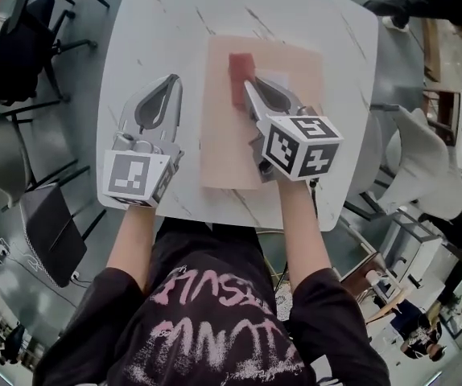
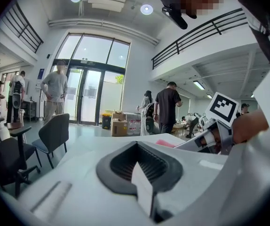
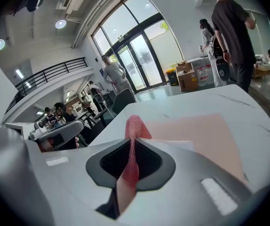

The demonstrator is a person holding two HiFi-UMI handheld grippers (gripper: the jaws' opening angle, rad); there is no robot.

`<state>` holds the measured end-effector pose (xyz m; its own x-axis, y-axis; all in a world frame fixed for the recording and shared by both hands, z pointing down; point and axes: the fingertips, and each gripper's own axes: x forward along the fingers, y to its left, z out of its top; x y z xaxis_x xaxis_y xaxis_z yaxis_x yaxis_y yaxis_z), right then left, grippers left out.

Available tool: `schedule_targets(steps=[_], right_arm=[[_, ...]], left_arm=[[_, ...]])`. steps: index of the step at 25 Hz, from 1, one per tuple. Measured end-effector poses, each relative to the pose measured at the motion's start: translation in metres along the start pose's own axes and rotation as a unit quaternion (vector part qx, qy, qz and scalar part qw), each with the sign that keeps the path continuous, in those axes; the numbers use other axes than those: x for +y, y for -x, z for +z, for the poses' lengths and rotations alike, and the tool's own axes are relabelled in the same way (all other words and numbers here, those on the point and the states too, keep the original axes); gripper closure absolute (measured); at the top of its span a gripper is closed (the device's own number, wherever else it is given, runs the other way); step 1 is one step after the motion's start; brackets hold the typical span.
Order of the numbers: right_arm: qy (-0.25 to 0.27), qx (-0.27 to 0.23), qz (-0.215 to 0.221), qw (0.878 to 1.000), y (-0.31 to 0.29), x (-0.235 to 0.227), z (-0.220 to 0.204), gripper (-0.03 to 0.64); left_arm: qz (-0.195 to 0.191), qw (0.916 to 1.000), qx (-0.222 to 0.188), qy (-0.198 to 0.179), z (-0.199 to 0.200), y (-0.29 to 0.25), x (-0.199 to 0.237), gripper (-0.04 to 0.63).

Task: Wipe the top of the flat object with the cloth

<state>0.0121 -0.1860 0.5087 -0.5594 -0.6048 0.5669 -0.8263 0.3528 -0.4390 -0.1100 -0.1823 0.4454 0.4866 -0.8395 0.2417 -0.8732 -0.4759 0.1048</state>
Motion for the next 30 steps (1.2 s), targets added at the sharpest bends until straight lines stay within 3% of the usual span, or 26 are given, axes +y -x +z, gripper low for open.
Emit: schedule_targets(steps=[12,18,21,24,30], right_arm=[[-0.050,-0.011,-0.120,0.991,0.068,-0.111,-0.007,0.568],[-0.053,-0.028,-0.155,0.986,0.093,-0.132,-0.003,0.566],[-0.045,-0.047,-0.132,0.989,0.093,-0.108,0.012,0.566],[-0.037,-0.049,-0.077,0.995,0.076,-0.062,0.019,0.565],[-0.039,-0.008,0.024,0.999,0.027,0.032,-0.009,0.566]], left_arm=[[-0.021,0.9998,-0.001,-0.007,0.000,-0.011,-0.018,0.594],[-0.021,0.9998,-0.001,-0.005,-0.001,-0.010,-0.018,0.594],[-0.018,0.9998,-0.003,-0.002,0.002,-0.008,-0.016,0.594],[-0.013,0.9999,-0.003,0.005,0.003,-0.004,-0.012,0.594],[-0.002,1.0000,-0.005,0.003,0.008,0.007,-0.006,0.594]])
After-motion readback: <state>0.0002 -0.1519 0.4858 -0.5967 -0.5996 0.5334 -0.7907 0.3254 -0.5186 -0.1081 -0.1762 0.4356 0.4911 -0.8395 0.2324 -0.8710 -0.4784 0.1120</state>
